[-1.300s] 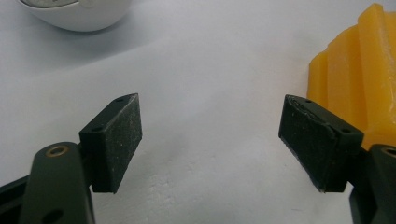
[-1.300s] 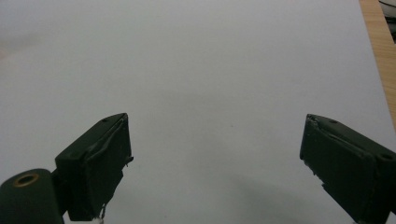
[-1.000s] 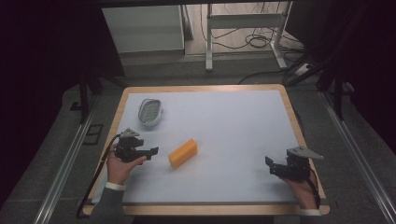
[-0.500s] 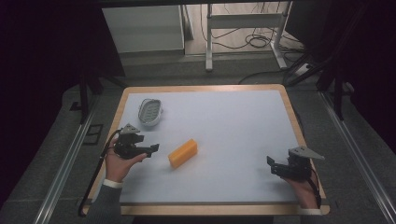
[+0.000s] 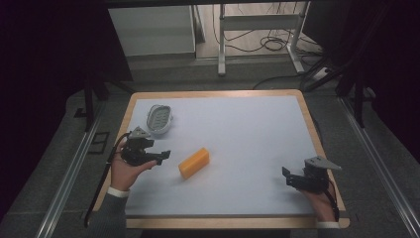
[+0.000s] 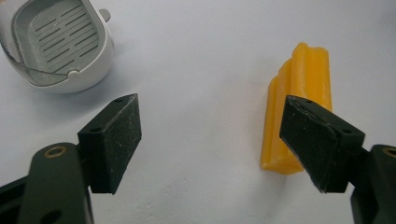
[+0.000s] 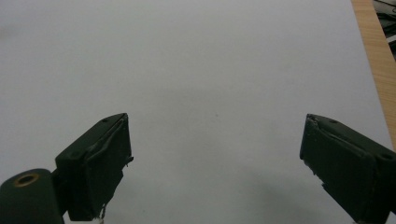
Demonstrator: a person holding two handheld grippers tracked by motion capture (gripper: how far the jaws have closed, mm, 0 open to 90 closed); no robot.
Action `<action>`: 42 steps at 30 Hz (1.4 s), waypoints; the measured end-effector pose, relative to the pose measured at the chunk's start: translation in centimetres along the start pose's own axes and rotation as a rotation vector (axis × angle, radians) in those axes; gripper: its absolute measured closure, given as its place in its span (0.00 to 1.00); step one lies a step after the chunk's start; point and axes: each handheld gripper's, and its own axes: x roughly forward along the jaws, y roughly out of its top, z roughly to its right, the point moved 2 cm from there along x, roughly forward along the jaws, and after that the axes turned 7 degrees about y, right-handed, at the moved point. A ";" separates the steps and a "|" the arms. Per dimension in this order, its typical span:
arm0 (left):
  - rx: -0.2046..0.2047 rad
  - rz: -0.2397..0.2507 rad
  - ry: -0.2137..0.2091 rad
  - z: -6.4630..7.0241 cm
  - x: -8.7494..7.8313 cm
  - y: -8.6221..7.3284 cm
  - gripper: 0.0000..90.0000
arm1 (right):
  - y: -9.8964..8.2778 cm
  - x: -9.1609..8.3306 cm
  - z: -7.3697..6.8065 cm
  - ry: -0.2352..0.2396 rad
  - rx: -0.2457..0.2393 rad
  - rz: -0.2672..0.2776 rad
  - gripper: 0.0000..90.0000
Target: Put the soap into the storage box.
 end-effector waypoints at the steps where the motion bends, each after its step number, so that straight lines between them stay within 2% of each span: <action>1: 0.005 -0.003 0.003 0.0 0.0 0.1 0.24 | 0.0 0.0 0.0 0.000 0.000 0.000 0.10; 8: 0.023 -0.005 0.000 0.6 -0.2 0.7 0.24 | -0.1 0.1 0.1 -0.006 0.002 -0.004 0.10; 15: 0.064 -0.016 -0.014 1.5 -0.3 1.5 0.23 | -0.2 0.2 0.1 -0.009 -0.002 0.000 0.10; 30: 0.125 -0.028 -0.040 3.7 0.5 2.7 0.23 | -0.5 0.7 0.0 -0.010 -0.017 -0.018 0.10; 41: 0.171 -0.079 -0.060 5.5 1.8 3.0 0.23 | -0.5 0.7 0.0 -0.013 -0.016 -0.018 0.10; 42: 0.184 -0.093 -0.060 5.8 2.2 2.9 0.23 | -0.5 0.7 0.0 -0.012 -0.016 -0.019 0.10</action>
